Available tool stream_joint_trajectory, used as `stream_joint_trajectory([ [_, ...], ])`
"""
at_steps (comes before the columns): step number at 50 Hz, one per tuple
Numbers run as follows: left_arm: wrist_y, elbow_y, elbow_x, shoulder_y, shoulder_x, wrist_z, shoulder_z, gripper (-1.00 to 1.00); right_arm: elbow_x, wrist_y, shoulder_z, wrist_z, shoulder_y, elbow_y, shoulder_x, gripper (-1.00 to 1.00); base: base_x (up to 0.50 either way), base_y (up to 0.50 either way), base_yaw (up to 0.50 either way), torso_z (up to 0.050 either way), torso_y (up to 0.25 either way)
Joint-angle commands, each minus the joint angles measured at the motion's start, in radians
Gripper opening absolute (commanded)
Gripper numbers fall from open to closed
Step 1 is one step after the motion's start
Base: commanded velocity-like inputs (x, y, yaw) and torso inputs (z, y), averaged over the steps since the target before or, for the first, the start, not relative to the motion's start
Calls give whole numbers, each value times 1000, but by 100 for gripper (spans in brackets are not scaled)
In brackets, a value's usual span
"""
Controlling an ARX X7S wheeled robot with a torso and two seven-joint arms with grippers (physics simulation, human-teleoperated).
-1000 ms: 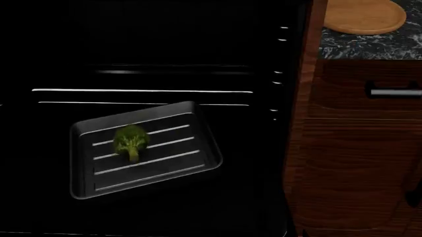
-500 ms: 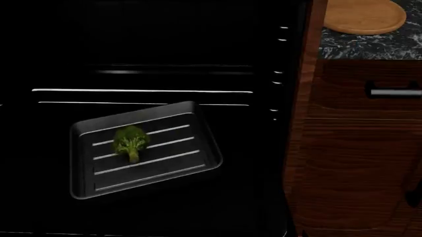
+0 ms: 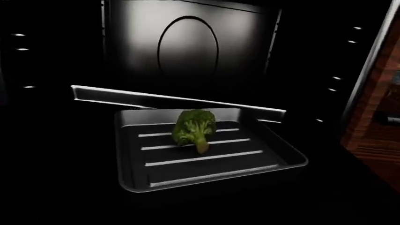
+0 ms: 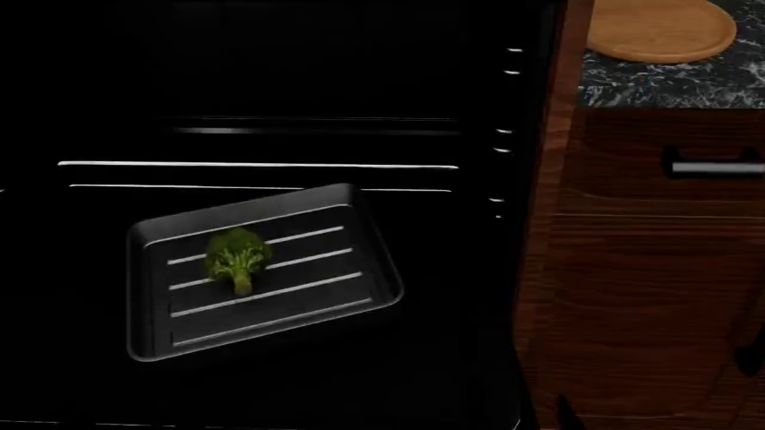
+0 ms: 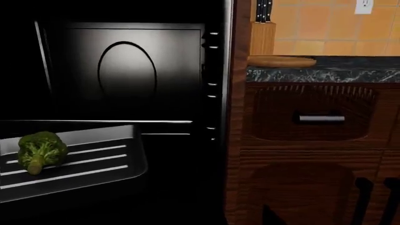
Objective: Pick the broccoli from the oven and place it on the plate on the counter.
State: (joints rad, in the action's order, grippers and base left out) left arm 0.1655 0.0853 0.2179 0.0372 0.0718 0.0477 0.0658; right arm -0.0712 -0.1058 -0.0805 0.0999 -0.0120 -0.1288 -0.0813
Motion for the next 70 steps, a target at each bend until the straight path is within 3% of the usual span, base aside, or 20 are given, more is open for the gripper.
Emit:
stream_joint_trajectory([
  [1,268,145,53,98,20,16,11,100,-45,-270,19,-5,-35,-212,-22,100,0,0,0,0,0],
  [8,554,254,168,267,47,34,-3,100,-107,-694,49,17,-176,-392,-74,100,0,0,0,0,0],
  [18,778,226,228,548,62,63,1,100,-196,-1063,109,7,-417,-525,-111,100,0,0,0,0,0],
  [19,745,76,212,692,55,40,-5,100,-177,-1213,259,66,-554,-675,-116,100,0,0,0,0,0],
  [21,718,9,202,714,54,33,-1,100,-193,-1464,300,122,-574,-725,-141,100,0,0,0,0,0],
  [22,708,-6,198,719,54,32,1,100,-252,-1465,324,178,-572,-730,-166,100,0,0,0,0,0],
  [26,685,-33,196,728,56,25,3,100,-795,-1464,436,541,-576,-695,-298,100,0,0,0,0,0],
  [34,659,-77,190,746,64,25,4,100,-856,-1456,503,598,-575,-675,-335,100,0,0,0,0,0],
  [41,654,-98,192,753,67,28,6,100,-1287,-1459,528,955,-644,-535,-499,100,0,0,0,0,0],
  [42,653,-104,192,755,66,30,6,100,-1336,-1450,532,954,-660,-513,-509,100,0,0,0,0,0],
  [54,679,-134,217,766,64,39,-5,100,-1364,-1383,516,929,-642,-485,-580,100,0,0,0,0,0],
  [62,847,-190,256,902,53,87,-23,100,-1318,-1345,507,891,-609,-490,-597,100,0,0,0,0,0],
  [70,927,-208,237,1014,61,105,47,100,-1325,-1334,504,902,-609,-480,-610,100,0,0,0,0,0],
])
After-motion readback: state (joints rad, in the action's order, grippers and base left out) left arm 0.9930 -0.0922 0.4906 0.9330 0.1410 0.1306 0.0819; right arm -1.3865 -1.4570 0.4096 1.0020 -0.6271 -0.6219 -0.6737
